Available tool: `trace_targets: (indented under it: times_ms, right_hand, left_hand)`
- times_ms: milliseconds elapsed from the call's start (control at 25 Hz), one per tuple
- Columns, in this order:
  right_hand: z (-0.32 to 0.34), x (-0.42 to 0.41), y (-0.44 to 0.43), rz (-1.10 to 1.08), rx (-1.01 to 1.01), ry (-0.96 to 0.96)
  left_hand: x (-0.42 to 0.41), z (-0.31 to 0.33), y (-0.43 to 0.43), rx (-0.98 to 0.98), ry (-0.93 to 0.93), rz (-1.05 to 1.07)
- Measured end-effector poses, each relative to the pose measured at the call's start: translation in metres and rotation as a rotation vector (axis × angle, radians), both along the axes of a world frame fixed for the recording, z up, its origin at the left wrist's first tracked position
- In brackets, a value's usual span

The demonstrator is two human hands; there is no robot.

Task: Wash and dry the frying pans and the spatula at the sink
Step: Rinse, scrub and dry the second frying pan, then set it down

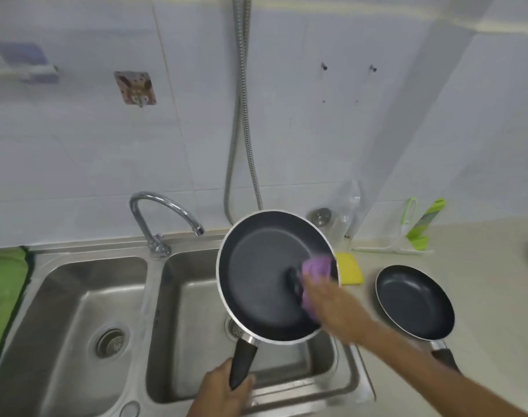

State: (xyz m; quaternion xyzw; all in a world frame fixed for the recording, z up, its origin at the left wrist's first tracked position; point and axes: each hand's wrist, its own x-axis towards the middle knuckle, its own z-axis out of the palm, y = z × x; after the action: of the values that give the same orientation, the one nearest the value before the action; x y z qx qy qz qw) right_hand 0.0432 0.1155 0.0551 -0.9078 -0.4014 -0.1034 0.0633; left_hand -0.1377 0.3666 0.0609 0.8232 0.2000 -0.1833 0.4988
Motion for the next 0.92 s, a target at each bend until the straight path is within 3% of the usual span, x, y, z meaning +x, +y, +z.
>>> trace_targets:
  times_ms: [120,200,240,320,360,440,480,560,640,680,760,800,920]
  right_hand:
    - [-0.003,-0.036,0.077,0.176,0.056,0.148]
    - [0.028,0.017,0.121,-0.015,0.054,0.099]
    - [0.046,0.054,0.113,-0.113,-0.01,0.145]
    - [0.044,0.099,0.058,-0.197,-0.129,0.003]
    - [0.031,0.092,0.028,-0.16,-0.123,-0.068]
    - [0.013,0.026,0.002,-0.012,-0.039,-0.009]
    - [0.01,-0.013,0.012,0.067,0.055,0.04]
    - [0.01,-0.028,0.055,0.167,0.026,0.108]
    - [0.035,0.024,0.096,0.032,0.015,0.062]
    - [0.051,0.059,0.092,-0.081,0.008,0.122]
    - [0.048,0.107,0.048,-0.191,-0.042,-0.021]
    - [0.04,0.101,0.024,-0.154,-0.019,-0.091]
    - [0.029,-0.005,0.014,0.03,0.06,0.166]
  left_hand:
    - [0.008,-0.001,-0.003,0.096,0.016,-0.15]
    - [0.016,0.005,-0.003,0.106,-0.046,-0.176]
    - [0.018,0.01,-0.004,0.051,-0.085,-0.127]
    - [0.018,0.025,0.001,-0.07,-0.12,-0.028]
    - [0.018,0.028,0.006,-0.103,-0.103,-0.014]
    - [0.019,0.031,0.01,-0.111,-0.077,-0.04]
    - [0.018,0.032,0.008,-0.067,-0.097,-0.061]
    - [0.018,0.033,0.001,0.063,-0.138,-0.116]
    - [0.024,0.042,-0.004,0.096,-0.157,-0.085]
    - [0.026,0.045,-0.003,0.068,-0.162,-0.056]
    - [0.028,0.051,0.001,-0.02,-0.161,-0.011]
    - [0.029,0.052,0.004,-0.074,-0.152,0.003]
    - [0.027,0.046,0.004,-0.098,-0.126,-0.013]
